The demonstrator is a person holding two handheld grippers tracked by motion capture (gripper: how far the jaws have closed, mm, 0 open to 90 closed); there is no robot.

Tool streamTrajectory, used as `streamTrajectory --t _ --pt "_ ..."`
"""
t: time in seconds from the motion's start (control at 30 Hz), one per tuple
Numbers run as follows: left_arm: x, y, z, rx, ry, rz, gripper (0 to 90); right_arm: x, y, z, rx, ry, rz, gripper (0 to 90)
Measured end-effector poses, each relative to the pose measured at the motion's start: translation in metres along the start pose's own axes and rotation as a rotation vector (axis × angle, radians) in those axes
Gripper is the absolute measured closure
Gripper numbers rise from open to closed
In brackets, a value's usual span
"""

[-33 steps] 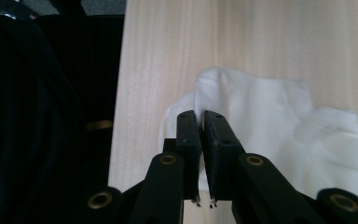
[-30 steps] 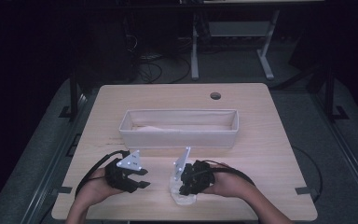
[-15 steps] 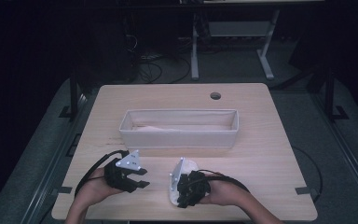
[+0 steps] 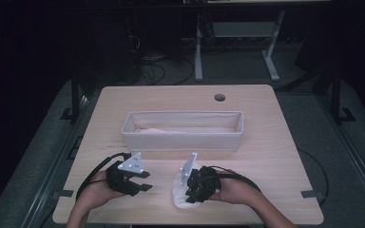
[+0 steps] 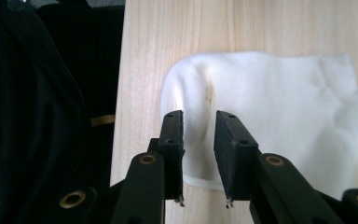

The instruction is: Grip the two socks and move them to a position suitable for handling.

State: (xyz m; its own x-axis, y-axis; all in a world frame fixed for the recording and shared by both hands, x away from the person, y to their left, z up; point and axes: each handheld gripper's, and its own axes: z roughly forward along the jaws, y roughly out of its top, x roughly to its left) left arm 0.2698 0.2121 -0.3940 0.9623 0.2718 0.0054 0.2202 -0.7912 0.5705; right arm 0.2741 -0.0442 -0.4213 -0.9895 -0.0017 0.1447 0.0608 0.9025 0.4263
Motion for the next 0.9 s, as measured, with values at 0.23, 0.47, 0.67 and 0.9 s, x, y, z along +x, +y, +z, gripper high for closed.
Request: streamTrajectory --t 0.23,0.47,0.67,0.9 --pt "0.000 0.000 0.002 0.004 -0.004 0.001 55.8 0.000 0.000 0.012 0.028 0.015 -0.015 77.8" --pt "0.001 -0.001 0.001 0.011 -0.004 0.005 55.8 0.001 0.001 0.004 -0.003 0.004 -0.017 84.4" --pt "0.000 0.000 0.002 0.000 -0.001 -0.007 55.8 0.001 0.001 -0.014 -0.015 -0.026 -0.018 84.7" --pt "0.000 0.000 0.002 -0.003 0.000 -0.009 55.8 0.003 0.000 -0.017 0.024 -0.022 -0.024 84.5"
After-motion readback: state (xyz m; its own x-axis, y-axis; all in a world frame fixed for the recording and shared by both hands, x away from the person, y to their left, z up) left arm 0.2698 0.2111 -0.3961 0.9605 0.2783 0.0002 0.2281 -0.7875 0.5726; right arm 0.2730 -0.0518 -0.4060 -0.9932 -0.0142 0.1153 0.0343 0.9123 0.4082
